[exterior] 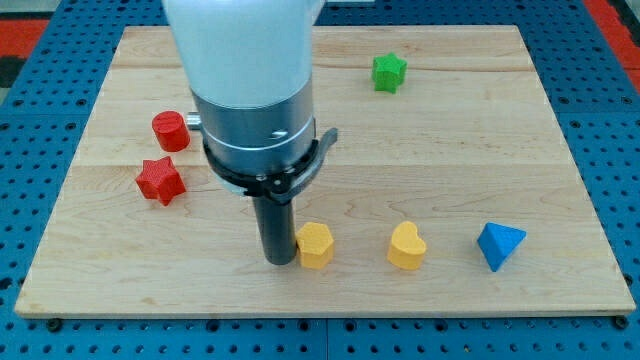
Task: Move the blue cube towards the red star
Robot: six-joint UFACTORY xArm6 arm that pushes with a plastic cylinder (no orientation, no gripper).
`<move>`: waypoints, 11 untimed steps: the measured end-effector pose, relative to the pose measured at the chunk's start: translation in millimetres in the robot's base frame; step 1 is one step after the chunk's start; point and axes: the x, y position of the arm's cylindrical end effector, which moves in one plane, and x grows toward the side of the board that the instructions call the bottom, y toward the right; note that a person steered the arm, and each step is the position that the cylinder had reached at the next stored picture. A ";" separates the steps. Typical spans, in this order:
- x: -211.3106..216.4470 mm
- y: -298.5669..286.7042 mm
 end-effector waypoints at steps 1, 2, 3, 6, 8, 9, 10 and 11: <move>0.0 1.3; -36.9 -8.9; -88.3 32.5; -162.5 -18.2; -148.3 -68.4; -154.7 -68.4; -156.0 -68.4; -157.6 -68.4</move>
